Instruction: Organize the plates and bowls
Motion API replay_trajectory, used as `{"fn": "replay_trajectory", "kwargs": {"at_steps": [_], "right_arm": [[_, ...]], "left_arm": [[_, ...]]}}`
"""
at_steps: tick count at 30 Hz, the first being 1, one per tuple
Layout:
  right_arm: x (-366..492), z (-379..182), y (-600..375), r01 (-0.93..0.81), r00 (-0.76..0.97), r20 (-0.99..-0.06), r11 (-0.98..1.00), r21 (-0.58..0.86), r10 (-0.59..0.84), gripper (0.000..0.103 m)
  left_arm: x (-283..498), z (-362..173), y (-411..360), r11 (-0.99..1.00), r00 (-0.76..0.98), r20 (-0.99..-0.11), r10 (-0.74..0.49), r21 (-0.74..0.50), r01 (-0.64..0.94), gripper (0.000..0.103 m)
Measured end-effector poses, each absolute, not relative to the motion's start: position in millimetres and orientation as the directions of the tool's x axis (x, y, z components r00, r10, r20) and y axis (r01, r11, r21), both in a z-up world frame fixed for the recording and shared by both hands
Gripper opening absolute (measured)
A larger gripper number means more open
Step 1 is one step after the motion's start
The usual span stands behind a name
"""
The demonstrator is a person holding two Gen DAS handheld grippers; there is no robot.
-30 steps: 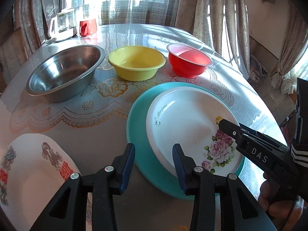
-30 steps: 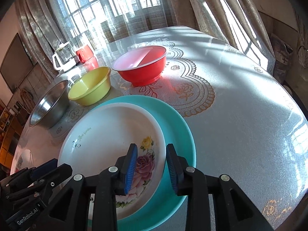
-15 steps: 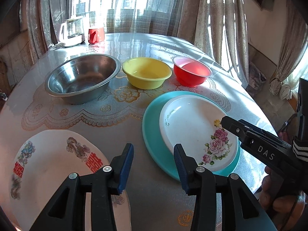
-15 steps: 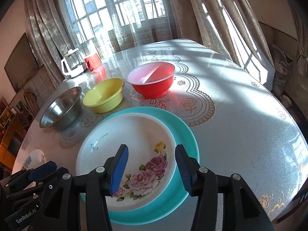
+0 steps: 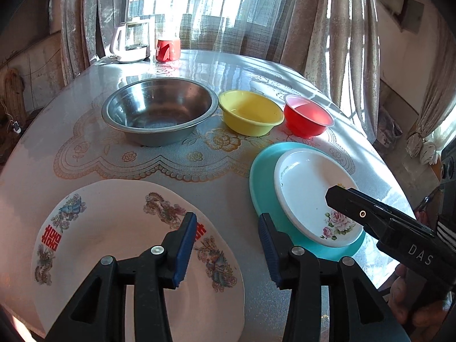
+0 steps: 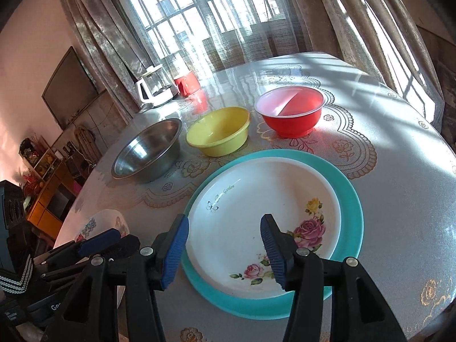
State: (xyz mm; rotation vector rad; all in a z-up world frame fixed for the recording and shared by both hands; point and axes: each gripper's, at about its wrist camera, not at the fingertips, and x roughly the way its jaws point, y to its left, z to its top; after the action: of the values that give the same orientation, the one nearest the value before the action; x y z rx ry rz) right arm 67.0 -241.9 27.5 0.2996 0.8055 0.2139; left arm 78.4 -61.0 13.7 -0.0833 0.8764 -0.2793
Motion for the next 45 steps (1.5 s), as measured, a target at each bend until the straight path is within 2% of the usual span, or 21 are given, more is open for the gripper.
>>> {"fn": "replay_trajectory", "kwargs": {"at_steps": [13, 22, 26, 33, 35, 40, 45], "right_arm": [[65.6, 14.4, -188.6, -0.236, 0.558, -0.681, 0.877, 0.418, 0.474, 0.054], [65.2, -1.9, -155.1, -0.3, 0.463, -0.693, 0.833, 0.465, 0.553, 0.053], [65.3, -9.1, -144.6, -0.319, 0.431, -0.699, 0.821, 0.474, 0.571, 0.053], [65.2, -21.4, -131.6, -0.34, 0.399, -0.704, 0.808, 0.481, 0.587, 0.053], [65.3, -26.2, -131.1, -0.337, 0.397, -0.702, 0.805, 0.488, 0.591, 0.051], [65.4, -29.0, -132.4, -0.336, 0.41, -0.7, 0.81, 0.48, 0.585, 0.034], [68.1, -31.0, -136.4, -0.331, 0.408, -0.681, 0.794, 0.51, 0.608, 0.033]], "left_arm": [[73.2, 13.9, -6.5, 0.972, 0.627, -0.744, -0.23, -0.21, 0.107, 0.046], [65.1, 12.4, 64.4, 0.966, 0.642, -0.747, -0.172, -0.254, -0.036, 0.046], [58.3, 8.9, 102.1, 0.95, 0.642, -0.75, -0.159, -0.293, -0.107, 0.046], [43.2, -10.9, 145.5, 0.915, 0.67, -0.714, -0.205, -0.382, -0.128, 0.046], [41.5, -18.5, 148.3, 0.915, 0.673, -0.709, -0.21, -0.386, -0.121, 0.046], [39.6, -28.5, 146.5, 0.909, 0.671, -0.701, -0.242, -0.406, -0.096, 0.044], [42.8, -30.8, 139.1, 0.914, 0.665, -0.698, -0.267, -0.403, -0.055, 0.042]]}}
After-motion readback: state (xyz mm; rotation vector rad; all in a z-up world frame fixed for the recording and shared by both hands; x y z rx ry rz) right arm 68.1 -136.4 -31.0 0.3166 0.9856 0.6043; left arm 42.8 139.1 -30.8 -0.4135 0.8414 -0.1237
